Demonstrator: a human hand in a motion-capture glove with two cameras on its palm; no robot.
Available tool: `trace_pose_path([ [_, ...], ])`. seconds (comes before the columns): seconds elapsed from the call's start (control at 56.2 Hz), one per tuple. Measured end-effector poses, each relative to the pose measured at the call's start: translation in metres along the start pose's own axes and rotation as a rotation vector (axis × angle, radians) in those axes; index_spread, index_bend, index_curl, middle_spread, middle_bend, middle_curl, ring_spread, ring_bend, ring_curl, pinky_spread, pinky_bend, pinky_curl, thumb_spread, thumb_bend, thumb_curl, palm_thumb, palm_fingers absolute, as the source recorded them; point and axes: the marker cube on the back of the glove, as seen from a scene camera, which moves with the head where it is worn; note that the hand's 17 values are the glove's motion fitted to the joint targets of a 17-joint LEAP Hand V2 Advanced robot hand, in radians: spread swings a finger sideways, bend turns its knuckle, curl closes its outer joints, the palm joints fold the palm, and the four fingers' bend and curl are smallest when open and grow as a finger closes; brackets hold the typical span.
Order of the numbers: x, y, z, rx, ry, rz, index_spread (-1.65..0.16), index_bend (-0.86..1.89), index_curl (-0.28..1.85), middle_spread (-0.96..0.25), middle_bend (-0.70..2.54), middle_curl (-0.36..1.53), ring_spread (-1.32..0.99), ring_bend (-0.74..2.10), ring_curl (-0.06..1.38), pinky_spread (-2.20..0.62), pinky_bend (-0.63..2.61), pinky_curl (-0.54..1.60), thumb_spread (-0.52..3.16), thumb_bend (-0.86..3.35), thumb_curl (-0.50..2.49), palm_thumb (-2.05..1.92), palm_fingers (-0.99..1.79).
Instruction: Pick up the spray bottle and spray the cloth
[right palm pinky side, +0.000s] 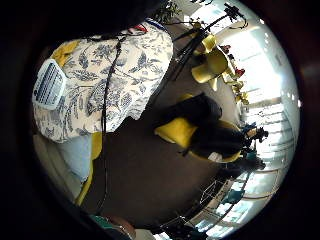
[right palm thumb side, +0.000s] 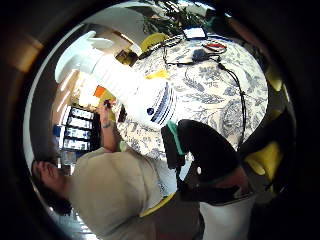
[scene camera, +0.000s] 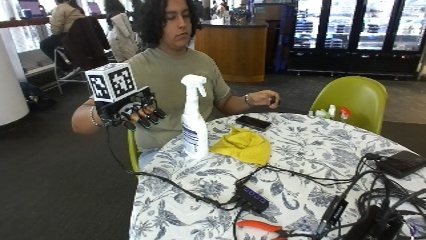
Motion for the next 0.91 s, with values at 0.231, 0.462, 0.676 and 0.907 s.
trace_pose_path([
  [0.231, -0.006, -0.004, -0.01, 0.009, 0.014, -0.001, -0.38, 0.17, 0.19, -0.05, 0.19, 0.15, -0.1, 0.37, 0.18, 0.17, 0.34, 0.2, 1.0, 0.19, 0.15, 0.38, 0.4],
  [0.462, -0.016, -0.005, -0.012, 0.024, -0.051, -0.02, -0.41, 0.16, 0.24, -0.05, 0.18, 0.21, -0.11, 0.37, 0.23, 0.19, 0.33, 0.25, 1.16, 0.12, 0.21, 0.4, 0.38],
  [0.676, -0.042, 0.001, 0.006, 0.048, -0.488, -0.042, -0.41, 0.14, 0.25, -0.05, 0.18, 0.24, -0.11, 0.38, 0.26, 0.2, 0.33, 0.28, 1.18, 0.06, 0.25, 0.43, 0.36],
  [0.907, -0.087, -0.007, 0.034, 0.144, -0.953, 0.011, -0.4, 0.11, 0.23, -0.02, 0.21, 0.29, -0.07, 0.44, 0.3, 0.21, 0.31, 0.3, 1.2, 0.07, 0.32, 0.59, 0.4],
])
